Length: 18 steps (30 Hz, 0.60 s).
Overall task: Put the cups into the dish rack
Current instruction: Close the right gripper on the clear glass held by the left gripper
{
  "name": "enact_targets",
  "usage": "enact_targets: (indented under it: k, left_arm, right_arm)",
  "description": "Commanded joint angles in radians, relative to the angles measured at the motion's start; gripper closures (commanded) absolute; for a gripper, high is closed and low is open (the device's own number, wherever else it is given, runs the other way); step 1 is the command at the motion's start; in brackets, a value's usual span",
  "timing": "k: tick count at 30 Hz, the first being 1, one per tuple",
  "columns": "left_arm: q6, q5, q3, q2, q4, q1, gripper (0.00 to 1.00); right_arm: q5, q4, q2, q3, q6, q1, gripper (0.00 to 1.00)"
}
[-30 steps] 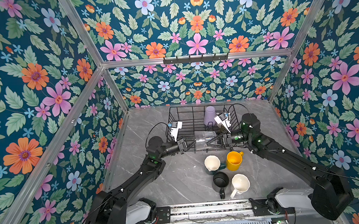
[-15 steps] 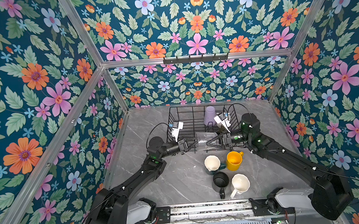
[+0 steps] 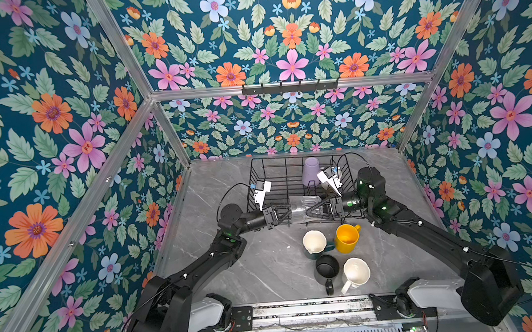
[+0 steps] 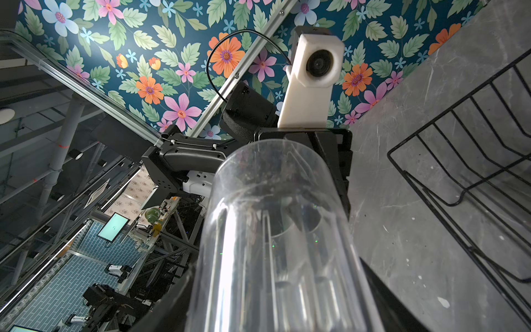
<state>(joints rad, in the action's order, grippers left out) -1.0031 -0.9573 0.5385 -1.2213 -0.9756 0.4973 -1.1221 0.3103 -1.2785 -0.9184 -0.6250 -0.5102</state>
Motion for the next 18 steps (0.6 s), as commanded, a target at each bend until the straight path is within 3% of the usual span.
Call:
enact_targets:
  k: [1,6,18]
  left_arm:
    - [0.007,-0.055,-0.002,-0.008,-0.079,0.002,1.00]
    - [-0.013,-0.068,-0.006,-0.020,-0.107,0.003,1.00]
    - [-0.018,-0.080,-0.002,-0.028,-0.114,0.003,1.00]
  right_arm:
    - [0.030,0.025,-0.004,-0.011,-0.016,-0.001,0.22]
    - [0.033,0.017,-0.012,-0.016,-0.015,-0.001,0.22]
    - [0.038,-0.009,-0.033,-0.029,-0.008,-0.001,0.55]
